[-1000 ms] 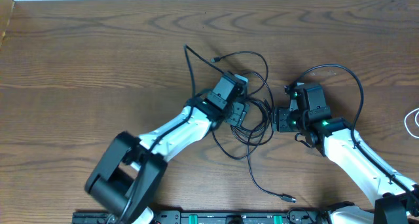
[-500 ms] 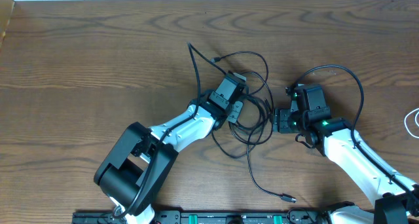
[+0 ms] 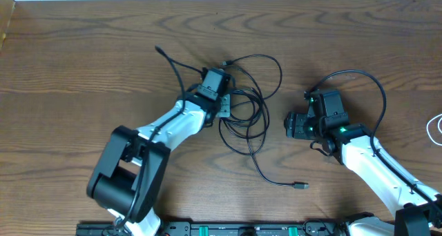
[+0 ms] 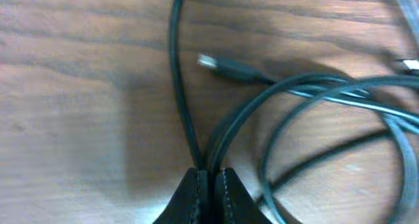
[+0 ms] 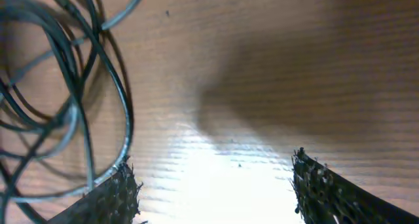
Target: Untangle cables
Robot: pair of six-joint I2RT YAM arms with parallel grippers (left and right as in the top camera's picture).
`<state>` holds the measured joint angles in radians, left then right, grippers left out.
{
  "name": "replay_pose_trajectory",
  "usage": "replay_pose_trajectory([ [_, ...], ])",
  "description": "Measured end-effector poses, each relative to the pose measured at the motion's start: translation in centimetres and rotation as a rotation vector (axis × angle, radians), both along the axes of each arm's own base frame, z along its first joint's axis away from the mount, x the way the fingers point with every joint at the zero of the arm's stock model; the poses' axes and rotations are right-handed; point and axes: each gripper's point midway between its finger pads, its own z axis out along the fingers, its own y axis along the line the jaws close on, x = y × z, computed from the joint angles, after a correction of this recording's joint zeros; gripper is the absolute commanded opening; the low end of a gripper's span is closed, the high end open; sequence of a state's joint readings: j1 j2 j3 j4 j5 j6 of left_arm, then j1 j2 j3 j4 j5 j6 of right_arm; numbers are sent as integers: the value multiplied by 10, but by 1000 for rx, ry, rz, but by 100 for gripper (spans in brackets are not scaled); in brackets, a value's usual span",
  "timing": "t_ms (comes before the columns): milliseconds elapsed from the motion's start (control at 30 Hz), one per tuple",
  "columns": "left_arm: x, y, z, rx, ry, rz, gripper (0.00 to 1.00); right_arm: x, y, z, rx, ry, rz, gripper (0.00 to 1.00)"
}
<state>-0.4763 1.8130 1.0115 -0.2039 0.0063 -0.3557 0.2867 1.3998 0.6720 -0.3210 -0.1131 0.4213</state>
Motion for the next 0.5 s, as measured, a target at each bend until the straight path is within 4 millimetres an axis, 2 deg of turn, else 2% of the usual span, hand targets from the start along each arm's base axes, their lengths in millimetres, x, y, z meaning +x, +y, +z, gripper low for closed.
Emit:
replay_pose_trajectory([
  [200,-18,-38,17,-190,53,-158,8,19,22,19,135,-85,5,64],
  [400,-26,-51,22,-254,78,-222,8,30,37,35,220,-148,43,63],
  [500,-28,-53,22,-266,84,-230,8,33,41,35,235,-158,52,58],
])
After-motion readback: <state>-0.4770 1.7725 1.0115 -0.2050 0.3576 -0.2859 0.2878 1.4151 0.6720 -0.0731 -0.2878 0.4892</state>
